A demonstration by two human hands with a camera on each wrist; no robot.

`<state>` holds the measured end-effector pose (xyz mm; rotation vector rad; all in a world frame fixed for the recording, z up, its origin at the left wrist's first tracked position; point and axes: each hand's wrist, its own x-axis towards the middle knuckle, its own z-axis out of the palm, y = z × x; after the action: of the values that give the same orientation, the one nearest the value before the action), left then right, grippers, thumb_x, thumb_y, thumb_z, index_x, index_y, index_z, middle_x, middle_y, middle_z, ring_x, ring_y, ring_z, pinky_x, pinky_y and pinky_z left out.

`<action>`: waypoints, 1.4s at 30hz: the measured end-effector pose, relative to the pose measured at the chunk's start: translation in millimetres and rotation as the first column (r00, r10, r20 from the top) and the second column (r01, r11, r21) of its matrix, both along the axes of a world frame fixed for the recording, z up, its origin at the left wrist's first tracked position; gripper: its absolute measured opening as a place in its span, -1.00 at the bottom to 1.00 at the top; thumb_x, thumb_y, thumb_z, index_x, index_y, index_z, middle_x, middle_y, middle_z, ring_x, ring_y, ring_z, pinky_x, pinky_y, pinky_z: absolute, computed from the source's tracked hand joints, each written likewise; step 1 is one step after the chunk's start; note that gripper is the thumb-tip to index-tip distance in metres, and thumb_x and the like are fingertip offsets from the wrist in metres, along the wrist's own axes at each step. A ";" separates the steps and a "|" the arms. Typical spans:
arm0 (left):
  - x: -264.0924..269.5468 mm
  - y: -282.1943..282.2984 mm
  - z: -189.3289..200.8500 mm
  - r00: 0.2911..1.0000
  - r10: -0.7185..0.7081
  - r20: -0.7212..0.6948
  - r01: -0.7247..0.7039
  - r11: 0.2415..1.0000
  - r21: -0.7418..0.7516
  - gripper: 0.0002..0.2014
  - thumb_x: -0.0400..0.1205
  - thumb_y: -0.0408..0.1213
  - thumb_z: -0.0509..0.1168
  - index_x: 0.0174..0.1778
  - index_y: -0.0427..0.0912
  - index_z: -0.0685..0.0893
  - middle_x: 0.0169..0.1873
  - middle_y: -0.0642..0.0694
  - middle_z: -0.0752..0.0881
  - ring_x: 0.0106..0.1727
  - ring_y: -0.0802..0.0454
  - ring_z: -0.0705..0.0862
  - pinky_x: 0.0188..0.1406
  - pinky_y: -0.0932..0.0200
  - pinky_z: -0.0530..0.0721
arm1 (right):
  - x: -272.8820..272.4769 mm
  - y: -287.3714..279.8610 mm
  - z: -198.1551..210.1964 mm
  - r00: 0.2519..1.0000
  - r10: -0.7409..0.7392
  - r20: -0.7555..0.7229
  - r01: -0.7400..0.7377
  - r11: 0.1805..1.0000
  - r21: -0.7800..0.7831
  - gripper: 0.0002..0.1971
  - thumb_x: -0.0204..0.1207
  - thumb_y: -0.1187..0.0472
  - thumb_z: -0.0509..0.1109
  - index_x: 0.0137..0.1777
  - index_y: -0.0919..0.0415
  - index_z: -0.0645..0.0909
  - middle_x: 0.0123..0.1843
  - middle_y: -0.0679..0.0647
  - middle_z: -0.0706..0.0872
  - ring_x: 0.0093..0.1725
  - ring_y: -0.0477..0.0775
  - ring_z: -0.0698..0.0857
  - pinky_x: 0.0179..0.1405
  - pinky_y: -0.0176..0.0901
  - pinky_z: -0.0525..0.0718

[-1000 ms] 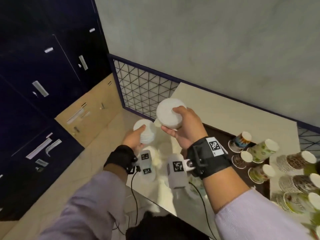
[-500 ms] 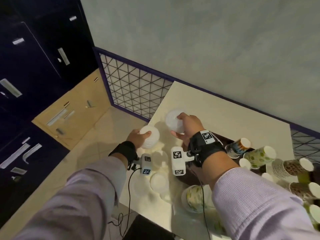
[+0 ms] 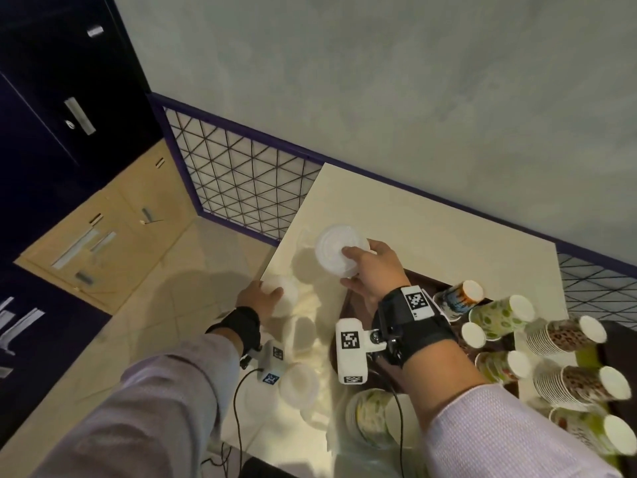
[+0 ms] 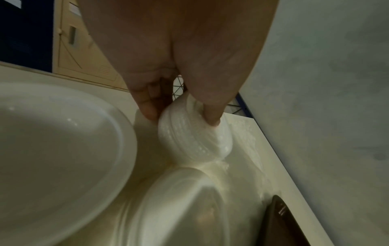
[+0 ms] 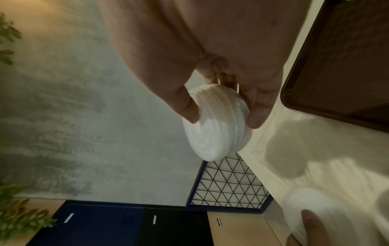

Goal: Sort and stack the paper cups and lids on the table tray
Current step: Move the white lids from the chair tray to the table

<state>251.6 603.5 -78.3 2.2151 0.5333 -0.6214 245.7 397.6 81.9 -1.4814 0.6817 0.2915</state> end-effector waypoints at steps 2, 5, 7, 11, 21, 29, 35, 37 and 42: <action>0.2 -2.6 0.0 0.999 -0.028 -0.029 0.031 0.996 0.089 -0.37 0.79 0.14 0.22 0.60 -0.30 0.49 0.48 -0.39 0.59 0.51 -0.35 0.52 0.51 -0.04 0.50 | 2.3 -0.8 0.3 1.000 0.007 0.012 -0.007 1.000 -0.001 -0.48 0.57 0.22 0.51 0.51 0.10 0.47 0.37 0.16 0.60 0.29 0.23 0.65 0.03 0.05 0.84; 2.2 -5.4 -1.7 0.999 -0.034 -0.034 0.038 0.994 0.099 -0.39 0.79 0.11 0.22 0.60 -0.28 0.50 0.48 -0.38 0.59 0.51 -0.36 0.53 0.52 -0.08 0.51 | 3.3 -0.2 1.2 1.000 0.016 0.027 -0.016 1.000 -0.008 -0.56 0.57 0.23 0.51 0.41 0.06 0.50 0.34 0.16 0.61 0.26 0.21 0.66 0.05 0.06 0.83; 4.9 -5.0 -5.2 0.999 0.020 -0.038 -0.018 0.999 0.040 -0.39 0.75 0.07 0.28 0.63 -0.23 0.47 0.48 -0.37 0.58 0.48 -0.37 0.55 0.51 -0.15 0.54 | 3.4 1.2 -0.9 1.000 0.021 0.024 -0.020 1.000 -0.013 -0.56 0.56 0.22 0.51 0.40 0.07 0.51 0.35 0.17 0.61 0.27 0.22 0.66 0.01 0.05 0.83; 8.5 -3.3 -5.2 0.990 0.129 -0.063 -0.133 0.990 -0.050 -0.34 0.69 0.10 0.31 0.67 -0.14 0.41 0.51 -0.31 0.52 0.41 -0.36 0.60 0.42 -0.16 0.60 | -0.5 8.3 -1.9 0.999 0.039 0.012 -0.039 0.999 -0.028 -0.52 0.47 0.20 0.47 0.41 0.07 0.52 0.35 0.17 0.64 0.28 0.26 0.69 -0.09 0.01 0.81; 7.7 14.8 53.5 0.953 0.252 0.166 -0.231 0.963 -0.136 -0.53 0.80 -0.10 0.14 0.60 -0.23 0.47 0.54 -0.35 0.53 0.51 -0.38 0.54 0.48 -0.18 0.52 | -18.9 18.2 9.8 0.996 0.060 0.066 -0.057 0.997 -0.048 -0.60 0.55 0.19 0.45 0.37 0.05 0.51 0.19 0.01 0.60 0.12 0.10 0.68 0.02 0.13 0.86; -16.5 -5.6 180.0 0.795 -0.300 0.527 0.483 0.840 -0.250 0.02 0.50 -0.20 0.63 0.73 0.43 0.15 0.61 0.15 0.41 0.53 0.18 0.52 0.44 0.02 0.65 | -36.4 30.1 27.8 0.969 0.117 0.216 -0.078 0.980 -0.182 -0.45 0.43 0.09 0.52 0.41 -0.04 0.46 0.16 0.00 0.68 0.16 0.14 0.73 0.21 0.22 0.77; -18.1 -28.2 180.2 0.659 -0.526 0.537 0.561 0.820 0.114 0.25 0.26 -0.05 0.78 0.78 0.25 0.12 0.59 0.00 0.41 0.59 -0.02 0.45 0.59 -0.07 0.51 | -47.6 34.5 33.3 0.972 0.113 0.206 -0.088 0.988 -0.128 -0.48 0.48 0.14 0.55 0.40 0.02 0.45 0.11 0.08 0.71 0.04 0.14 0.80 0.08 0.20 0.83; -22.6 -32.0 176.3 0.646 -0.528 0.551 0.544 0.825 0.154 0.21 0.25 -0.09 0.78 0.76 0.22 0.19 0.51 -0.04 0.44 0.54 -0.10 0.49 0.54 -0.22 0.56 | -52.0 36.9 33.7 0.976 0.096 0.194 -0.077 0.992 -0.101 -0.48 0.46 0.16 0.56 0.38 0.03 0.47 0.12 0.12 0.73 0.05 0.17 0.81 0.07 0.22 0.83; -32.6 -40.4 172.3 0.611 -0.513 0.603 0.564 0.817 0.123 0.01 0.31 -0.22 0.73 0.66 0.05 0.35 0.42 -0.08 0.46 0.38 -0.10 0.61 0.40 -0.15 0.68 | -59.5 36.8 31.2 0.979 0.075 0.189 -0.055 0.993 -0.109 -0.47 0.39 0.17 0.57 0.37 0.02 0.53 0.12 0.09 0.76 0.08 0.11 0.81 0.11 0.14 0.83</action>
<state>219.0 563.1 93.9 2.3204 -0.5274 -0.1553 186.3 434.4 113.1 -1.6089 0.4987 0.1616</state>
